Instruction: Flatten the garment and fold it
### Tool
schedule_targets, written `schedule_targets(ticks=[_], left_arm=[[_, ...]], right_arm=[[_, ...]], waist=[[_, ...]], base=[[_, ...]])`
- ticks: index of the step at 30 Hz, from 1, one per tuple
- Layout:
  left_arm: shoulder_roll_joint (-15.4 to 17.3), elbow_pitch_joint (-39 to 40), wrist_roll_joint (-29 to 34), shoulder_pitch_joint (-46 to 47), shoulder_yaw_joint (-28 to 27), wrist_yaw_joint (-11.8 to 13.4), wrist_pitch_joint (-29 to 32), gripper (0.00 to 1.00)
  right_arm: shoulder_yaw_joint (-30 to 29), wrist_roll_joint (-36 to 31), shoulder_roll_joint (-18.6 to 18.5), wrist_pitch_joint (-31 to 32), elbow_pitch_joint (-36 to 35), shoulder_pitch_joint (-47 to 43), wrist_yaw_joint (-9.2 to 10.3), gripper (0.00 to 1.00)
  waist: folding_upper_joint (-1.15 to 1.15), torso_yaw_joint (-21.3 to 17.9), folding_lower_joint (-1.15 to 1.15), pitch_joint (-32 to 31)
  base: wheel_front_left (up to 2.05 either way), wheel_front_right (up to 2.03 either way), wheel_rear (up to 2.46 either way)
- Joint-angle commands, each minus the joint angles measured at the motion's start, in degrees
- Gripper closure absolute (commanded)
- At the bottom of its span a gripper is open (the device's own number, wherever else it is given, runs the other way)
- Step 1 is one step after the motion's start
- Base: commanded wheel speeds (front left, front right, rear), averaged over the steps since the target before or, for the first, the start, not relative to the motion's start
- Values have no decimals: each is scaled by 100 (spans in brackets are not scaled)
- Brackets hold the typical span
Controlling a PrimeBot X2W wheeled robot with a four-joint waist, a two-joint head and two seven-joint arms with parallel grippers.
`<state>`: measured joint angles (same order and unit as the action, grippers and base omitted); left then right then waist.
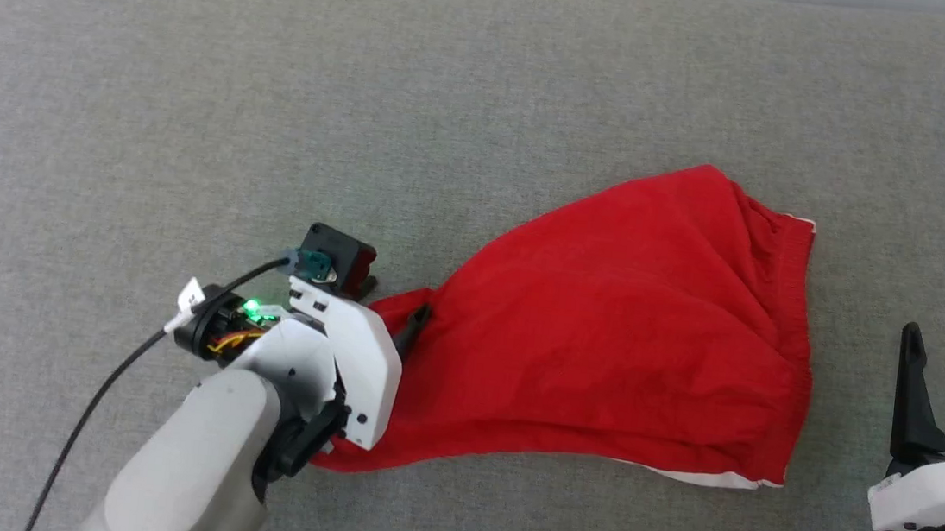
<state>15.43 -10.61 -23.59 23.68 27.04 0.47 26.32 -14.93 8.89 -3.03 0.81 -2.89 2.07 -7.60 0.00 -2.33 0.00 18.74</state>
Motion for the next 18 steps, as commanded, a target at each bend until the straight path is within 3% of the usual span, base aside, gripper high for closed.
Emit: schedule_targets(ticks=[1, 2, 3, 12, 18], left_arm=[[40, -158, 21, -6, 77, -45, 107, 8], [58, -200, 33, -2, 90, -51, 108, 61], [66, -230, 39, 3, 92, -51, 84, 100], [-71, 131, -116, 304, -70, -67, -250, 100], [-138, 416, 100, 933, -377, 293, -607, 100]], right_arm=[[-11, 10, 15, -21, -14, 22, 11, 0], [-4, 12, 15, -17, -17, 12, 11, 0], [-3, 16, 15, -15, -14, 10, 11, 0], [-50, -15, 15, -1, -42, 39, 11, 0], [-15, -7, 15, 16, -120, 70, 11, 0]], waist=[[0, -69, 0, 36], [0, -86, 0, 31], [0, -97, 0, 32], [0, -47, 0, 44], [0, 22, 0, 246]], base=[[0, 0, 0], [0, 0, 0], [0, 0, 0], [0, 0, 0], [0, 0, 0]])
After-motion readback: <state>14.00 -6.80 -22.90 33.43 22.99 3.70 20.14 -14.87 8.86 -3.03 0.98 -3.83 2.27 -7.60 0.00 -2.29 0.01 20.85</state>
